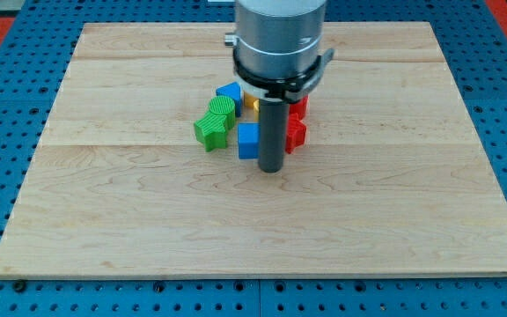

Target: Separate the red star from a group of blocks

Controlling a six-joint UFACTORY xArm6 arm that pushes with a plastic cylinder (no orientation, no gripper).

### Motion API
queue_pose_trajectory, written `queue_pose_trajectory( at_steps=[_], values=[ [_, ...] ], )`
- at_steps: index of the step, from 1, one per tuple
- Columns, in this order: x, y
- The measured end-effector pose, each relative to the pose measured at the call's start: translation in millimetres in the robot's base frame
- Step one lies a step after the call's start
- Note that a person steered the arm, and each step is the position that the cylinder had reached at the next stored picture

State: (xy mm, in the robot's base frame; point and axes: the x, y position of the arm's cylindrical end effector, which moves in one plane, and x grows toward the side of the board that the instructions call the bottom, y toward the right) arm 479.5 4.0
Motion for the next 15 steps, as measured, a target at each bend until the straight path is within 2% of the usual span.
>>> queue_pose_trajectory(
  at_steps=[2,5,7,10,11,12,13,14,15],
  values=[
    [-16,-7],
    [-72,-17],
    [-85,33],
    [-18,32],
    [-17,35],
    [-1,12],
    [8,84],
    [26,113],
    [33,99]
  ],
)
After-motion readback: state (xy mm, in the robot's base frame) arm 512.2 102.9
